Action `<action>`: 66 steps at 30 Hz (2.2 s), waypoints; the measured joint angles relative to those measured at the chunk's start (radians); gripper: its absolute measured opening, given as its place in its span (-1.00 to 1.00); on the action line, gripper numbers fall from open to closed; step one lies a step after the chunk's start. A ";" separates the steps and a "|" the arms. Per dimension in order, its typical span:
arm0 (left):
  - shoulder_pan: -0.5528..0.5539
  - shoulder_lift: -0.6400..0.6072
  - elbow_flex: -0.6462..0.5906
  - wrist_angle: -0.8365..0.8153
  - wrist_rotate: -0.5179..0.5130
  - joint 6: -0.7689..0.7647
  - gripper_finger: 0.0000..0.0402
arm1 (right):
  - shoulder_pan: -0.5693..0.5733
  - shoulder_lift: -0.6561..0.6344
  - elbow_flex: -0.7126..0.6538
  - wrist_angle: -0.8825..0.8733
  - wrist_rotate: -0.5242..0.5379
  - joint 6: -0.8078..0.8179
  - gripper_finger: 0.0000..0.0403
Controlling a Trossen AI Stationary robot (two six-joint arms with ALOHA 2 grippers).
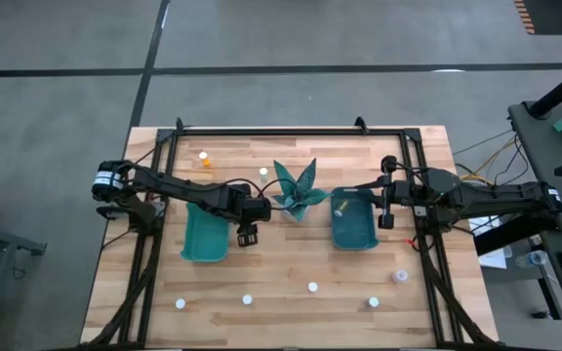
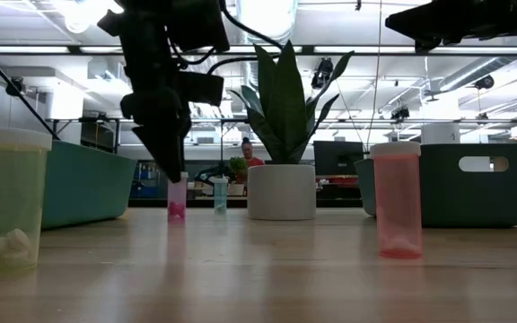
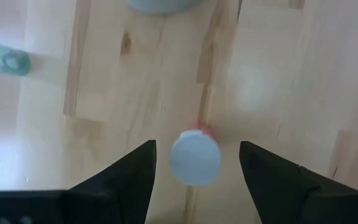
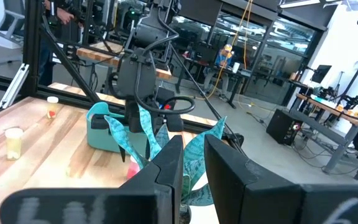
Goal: Pick and place medicine bottles into bin by pill shape (circle, oval)
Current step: Put the pink capsule bottle into the green bin
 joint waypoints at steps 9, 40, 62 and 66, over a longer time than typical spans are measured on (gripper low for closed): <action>0.000 0.000 -0.003 0.021 0.000 -0.005 -0.03 | 0.000 0.000 0.000 0.000 0.000 -0.002 -0.72; -0.026 -0.140 0.149 -0.085 0.002 -0.006 -0.56 | 0.000 0.000 0.000 -0.003 0.001 -0.003 -0.72; -0.055 -0.546 0.147 -0.247 0.417 -0.127 -0.53 | 0.000 0.000 0.000 -0.007 0.001 -0.004 -0.72; -0.056 -0.544 0.144 -0.419 0.414 -0.249 -0.53 | 0.000 0.000 0.000 -0.007 0.001 -0.004 -0.72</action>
